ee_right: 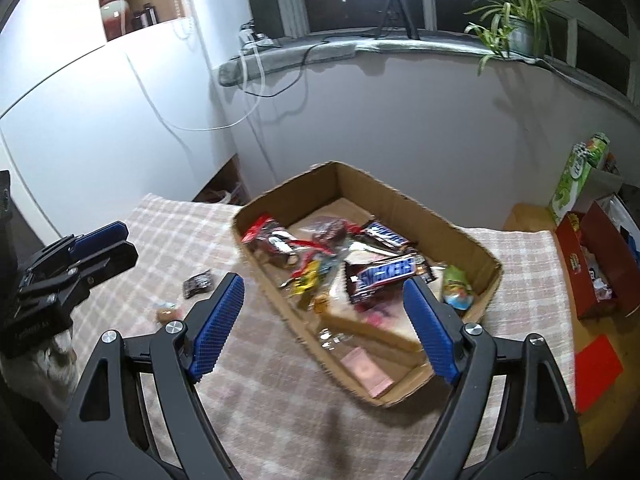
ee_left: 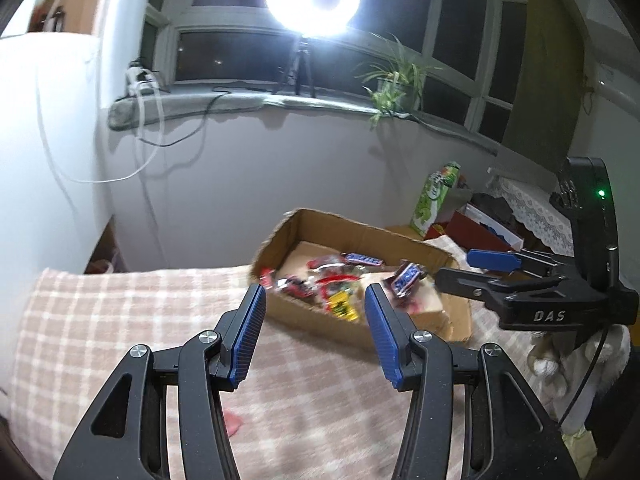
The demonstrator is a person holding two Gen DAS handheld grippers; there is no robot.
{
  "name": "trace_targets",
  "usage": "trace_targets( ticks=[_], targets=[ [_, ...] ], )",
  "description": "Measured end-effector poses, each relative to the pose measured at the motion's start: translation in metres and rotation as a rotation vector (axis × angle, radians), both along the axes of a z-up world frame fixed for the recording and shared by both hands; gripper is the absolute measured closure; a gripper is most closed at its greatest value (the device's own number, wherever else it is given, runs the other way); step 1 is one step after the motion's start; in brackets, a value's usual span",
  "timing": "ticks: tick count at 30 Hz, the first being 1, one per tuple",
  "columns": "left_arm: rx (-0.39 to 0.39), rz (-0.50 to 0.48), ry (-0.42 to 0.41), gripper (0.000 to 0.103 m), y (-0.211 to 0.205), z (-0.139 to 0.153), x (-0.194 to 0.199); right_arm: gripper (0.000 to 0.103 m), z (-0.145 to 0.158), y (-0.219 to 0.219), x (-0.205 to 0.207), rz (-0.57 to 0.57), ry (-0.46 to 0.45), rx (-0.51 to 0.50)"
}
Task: Organize snacks
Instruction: 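Withdraw both open tools from the box toward the last two snacks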
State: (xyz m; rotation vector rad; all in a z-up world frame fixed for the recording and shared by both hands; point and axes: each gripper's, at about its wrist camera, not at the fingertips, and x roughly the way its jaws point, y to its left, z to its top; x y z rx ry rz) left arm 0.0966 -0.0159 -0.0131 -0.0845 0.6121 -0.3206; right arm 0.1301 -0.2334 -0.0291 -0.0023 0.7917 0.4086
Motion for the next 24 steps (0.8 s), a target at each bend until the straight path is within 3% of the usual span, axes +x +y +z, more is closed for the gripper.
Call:
trace_targets(
  ticks=[12, 24],
  targets=[
    [-0.054, 0.145, 0.073, 0.052, 0.088, -0.022, -0.034, 0.019, -0.008, 0.044, -0.013, 0.133, 0.047, 0.026],
    [-0.037, 0.105, 0.161, 0.052, 0.088, -0.06, -0.04, 0.019, -0.033, 0.098, 0.005, 0.206, 0.17, 0.088]
  ],
)
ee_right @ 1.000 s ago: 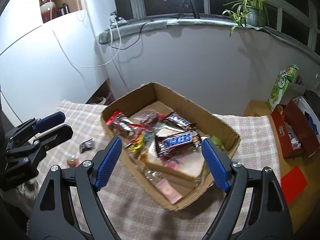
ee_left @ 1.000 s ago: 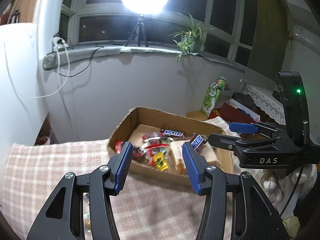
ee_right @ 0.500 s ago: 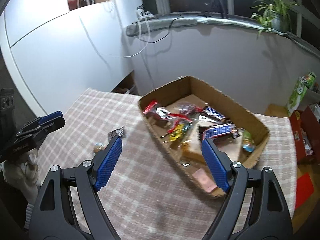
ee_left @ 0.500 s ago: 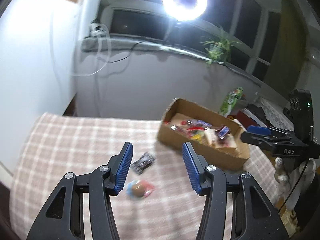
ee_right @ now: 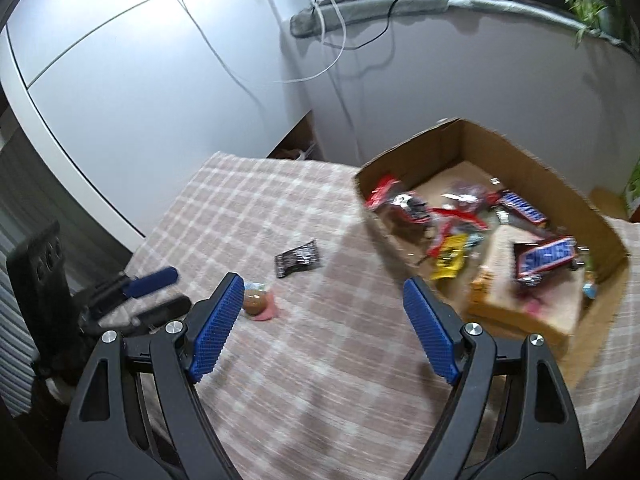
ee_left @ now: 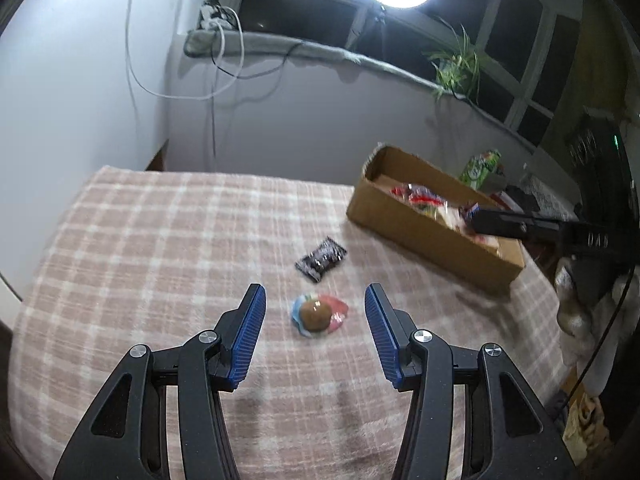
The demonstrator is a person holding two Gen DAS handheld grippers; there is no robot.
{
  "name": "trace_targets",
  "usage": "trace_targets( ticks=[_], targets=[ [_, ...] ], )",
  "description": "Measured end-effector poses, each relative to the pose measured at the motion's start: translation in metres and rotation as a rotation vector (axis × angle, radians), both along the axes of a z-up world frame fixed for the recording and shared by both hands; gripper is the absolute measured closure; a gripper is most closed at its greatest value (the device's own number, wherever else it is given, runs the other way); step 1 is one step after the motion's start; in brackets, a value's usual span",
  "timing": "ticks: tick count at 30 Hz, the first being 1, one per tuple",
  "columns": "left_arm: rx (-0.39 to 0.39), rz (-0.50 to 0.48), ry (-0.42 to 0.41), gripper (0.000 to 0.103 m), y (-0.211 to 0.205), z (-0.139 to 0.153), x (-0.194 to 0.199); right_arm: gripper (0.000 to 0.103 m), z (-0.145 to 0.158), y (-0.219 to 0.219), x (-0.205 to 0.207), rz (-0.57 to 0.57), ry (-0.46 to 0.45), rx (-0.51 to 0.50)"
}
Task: Organize snacks
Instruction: 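Withdraw both open tools from the box toward the last two snacks, then grasp the dark wrapped candy with the right tool while the left tool grasps the chocolate egg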
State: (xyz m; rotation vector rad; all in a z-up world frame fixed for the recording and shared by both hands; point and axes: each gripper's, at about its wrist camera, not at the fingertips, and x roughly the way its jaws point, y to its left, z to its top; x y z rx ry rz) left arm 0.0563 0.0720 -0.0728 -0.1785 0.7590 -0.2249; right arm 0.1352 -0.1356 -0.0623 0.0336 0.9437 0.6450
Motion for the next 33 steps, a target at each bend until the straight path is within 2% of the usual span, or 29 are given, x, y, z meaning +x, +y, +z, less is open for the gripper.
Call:
trace_targets(
  ticks=[7, 11, 18, 21, 23, 27, 33],
  targets=[
    [0.022, -0.041, 0.04, 0.052, -0.011, -0.017, 0.009, 0.019, -0.025, 0.037, 0.024, 0.026, 0.12, 0.025],
    [0.024, -0.048, 0.058, 0.052, -0.013, -0.026, 0.014, 0.027, -0.045, 0.055, 0.038, 0.02, 0.189, 0.017],
    [0.012, -0.055, 0.087, 0.052, -0.014, -0.036, 0.023, 0.028, -0.072, 0.071, 0.054, -0.017, 0.238, -0.012],
    [0.007, -0.058, 0.092, 0.052, -0.016, -0.038, 0.027, 0.031, -0.076, 0.076, 0.058, -0.022, 0.238, -0.027],
    [0.007, -0.06, 0.099, 0.052, -0.017, -0.041, 0.029, 0.036, -0.078, 0.081, 0.062, -0.023, 0.238, -0.043],
    [0.01, -0.056, 0.107, 0.052, -0.019, -0.046, 0.033, 0.037, -0.083, 0.088, 0.069, -0.025, 0.247, -0.063],
    [-0.003, -0.038, 0.119, 0.052, -0.016, -0.052, 0.039, 0.039, -0.088, 0.109, 0.069, 0.002, 0.212, -0.143]
  ],
)
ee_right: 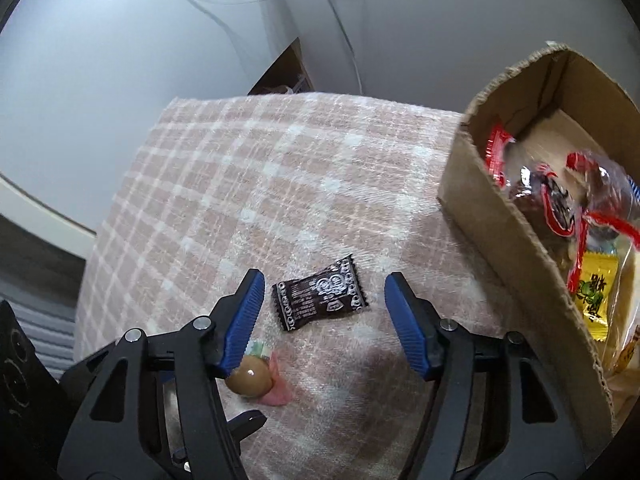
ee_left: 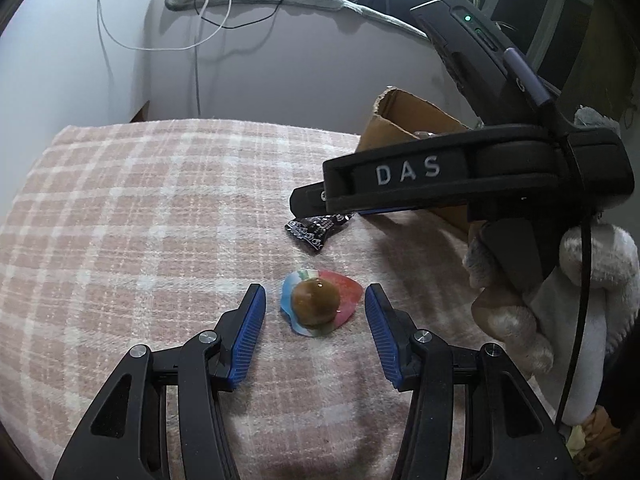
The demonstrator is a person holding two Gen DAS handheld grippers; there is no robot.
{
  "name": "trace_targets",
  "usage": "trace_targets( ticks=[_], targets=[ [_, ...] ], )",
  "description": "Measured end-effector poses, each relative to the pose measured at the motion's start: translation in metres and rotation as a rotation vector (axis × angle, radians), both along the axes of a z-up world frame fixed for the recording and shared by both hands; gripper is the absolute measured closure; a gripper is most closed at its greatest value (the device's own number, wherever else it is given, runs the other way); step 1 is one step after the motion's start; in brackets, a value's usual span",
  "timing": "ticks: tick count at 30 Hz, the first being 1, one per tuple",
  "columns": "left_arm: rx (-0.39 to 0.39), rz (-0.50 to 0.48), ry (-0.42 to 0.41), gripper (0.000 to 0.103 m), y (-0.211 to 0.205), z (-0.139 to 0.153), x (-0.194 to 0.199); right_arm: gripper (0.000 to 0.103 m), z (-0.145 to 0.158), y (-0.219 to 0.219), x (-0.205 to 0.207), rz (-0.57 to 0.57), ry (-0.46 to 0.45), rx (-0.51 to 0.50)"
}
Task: Organize snacks
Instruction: 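Grasp the dark wrapped candy with the right tool while the left tool grasps the chocolate egg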
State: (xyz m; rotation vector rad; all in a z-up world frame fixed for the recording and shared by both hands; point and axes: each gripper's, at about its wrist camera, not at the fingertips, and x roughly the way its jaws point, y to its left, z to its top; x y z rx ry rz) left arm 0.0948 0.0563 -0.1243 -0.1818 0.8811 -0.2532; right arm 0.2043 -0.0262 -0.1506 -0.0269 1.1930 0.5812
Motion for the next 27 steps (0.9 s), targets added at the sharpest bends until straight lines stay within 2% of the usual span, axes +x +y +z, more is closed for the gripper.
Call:
trace_targets(
  ticks=[6, 8, 10, 15, 16, 18, 24, 27],
  targets=[
    [0.01, -0.01, 0.012, 0.054, -0.004, -0.004, 0.006, 0.065, -0.001, 0.013, -0.008, 0.042, -0.035, -0.074],
    [0.023, -0.016, 0.009, 0.065, -0.007, -0.004, 0.006, 0.071, -0.001, 0.014, -0.008, 0.049, -0.029, -0.069],
    [0.03, -0.022, 0.01, 0.073, -0.009, -0.005, 0.007, 0.075, -0.001, 0.016, -0.009, 0.058, -0.035, -0.069],
    [0.033, -0.024, 0.007, 0.074, -0.01, -0.005, 0.007, 0.078, -0.002, 0.018, -0.009, 0.065, -0.048, -0.069],
    [0.031, -0.024, 0.007, 0.074, -0.01, -0.005, 0.007, 0.086, 0.0, 0.015, -0.01, 0.06, -0.049, -0.057],
    [0.028, -0.023, 0.005, 0.075, -0.01, -0.006, 0.008, 0.091, 0.005, 0.004, -0.01, 0.05, -0.054, -0.03],
    [0.033, -0.024, 0.0, 0.075, -0.007, -0.005, -0.001, 0.092, 0.005, -0.001, -0.008, 0.047, -0.036, 0.001],
    [0.034, -0.023, -0.004, 0.076, -0.008, -0.006, -0.002, 0.097, 0.006, -0.003, -0.009, 0.042, -0.023, 0.039]
  ],
)
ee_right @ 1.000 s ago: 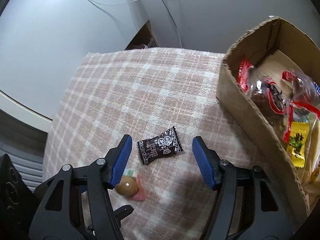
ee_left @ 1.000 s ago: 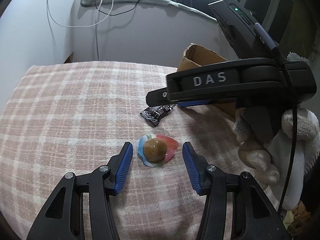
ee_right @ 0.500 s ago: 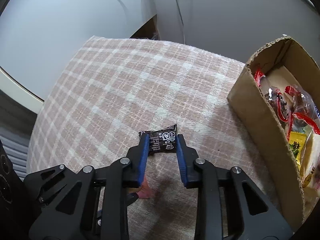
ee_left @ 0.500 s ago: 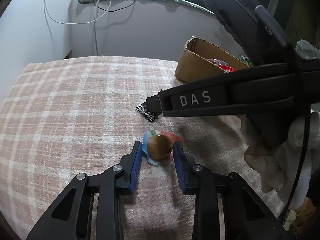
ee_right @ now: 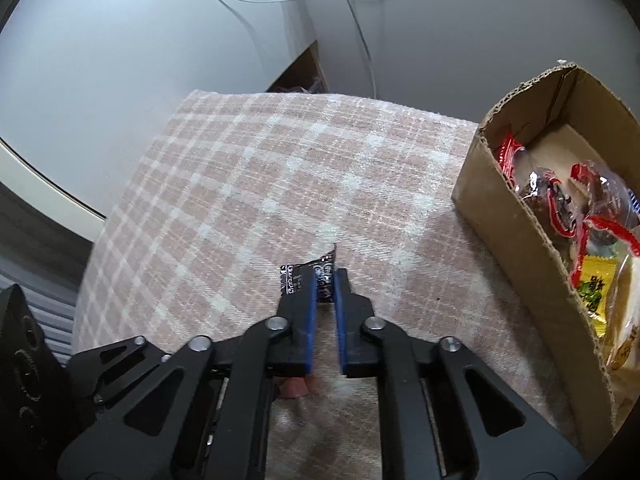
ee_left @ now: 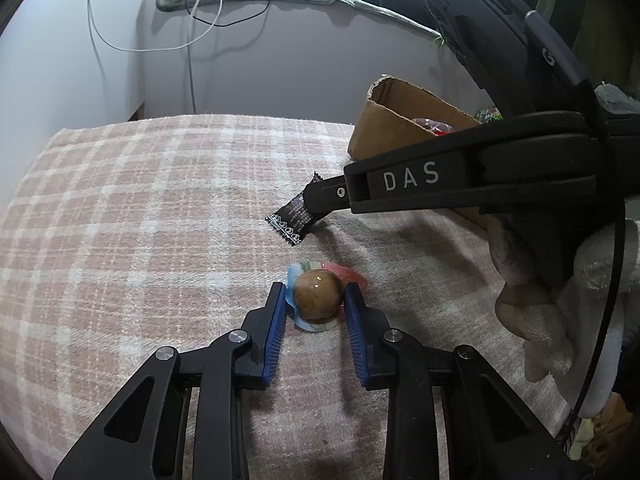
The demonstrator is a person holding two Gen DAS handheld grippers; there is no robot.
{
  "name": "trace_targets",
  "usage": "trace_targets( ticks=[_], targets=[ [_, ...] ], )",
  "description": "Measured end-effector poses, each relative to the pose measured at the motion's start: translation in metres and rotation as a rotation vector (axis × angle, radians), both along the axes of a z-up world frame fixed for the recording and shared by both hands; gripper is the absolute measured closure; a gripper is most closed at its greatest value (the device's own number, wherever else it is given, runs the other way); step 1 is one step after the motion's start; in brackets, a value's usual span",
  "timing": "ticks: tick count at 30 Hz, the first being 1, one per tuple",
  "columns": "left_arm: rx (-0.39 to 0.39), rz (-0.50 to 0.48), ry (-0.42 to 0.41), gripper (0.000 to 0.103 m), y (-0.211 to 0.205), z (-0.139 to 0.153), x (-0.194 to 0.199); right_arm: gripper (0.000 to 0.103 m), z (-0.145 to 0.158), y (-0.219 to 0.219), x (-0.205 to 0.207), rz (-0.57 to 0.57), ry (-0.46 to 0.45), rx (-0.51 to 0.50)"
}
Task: Organize snacks
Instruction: 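Grasp the dark wrapped candy with the right tool while the left tool grasps the chocolate egg, then carry the dark candy and chocolate egg over the box with both tools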
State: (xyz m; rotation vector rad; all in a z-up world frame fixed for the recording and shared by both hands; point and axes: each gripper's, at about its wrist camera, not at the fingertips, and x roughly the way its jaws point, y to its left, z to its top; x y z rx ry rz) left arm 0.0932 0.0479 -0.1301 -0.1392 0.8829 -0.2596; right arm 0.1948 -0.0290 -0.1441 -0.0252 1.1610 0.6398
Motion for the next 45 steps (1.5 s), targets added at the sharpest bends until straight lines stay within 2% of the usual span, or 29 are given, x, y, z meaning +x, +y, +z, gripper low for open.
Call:
trace_targets(
  ticks=[7, 25, 35, 45],
  targets=[
    [-0.023, 0.017, -0.011, 0.078, 0.008, 0.004, -0.005, 0.1, 0.006, -0.011, -0.007, -0.012, 0.008, 0.05],
    [-0.017, 0.027, -0.064, 0.079, 0.011, 0.021, -0.023, 0.101, 0.032, -0.031, -0.025, -0.025, -0.064, 0.098],
    [-0.02, 0.017, -0.134, 0.079, 0.003, 0.052, -0.021, 0.101, 0.071, -0.079, -0.04, -0.053, -0.144, 0.149],
    [-0.011, -0.042, -0.211, 0.079, -0.031, 0.085, -0.005, 0.101, 0.099, -0.138, -0.041, -0.117, -0.215, 0.164]
  ],
)
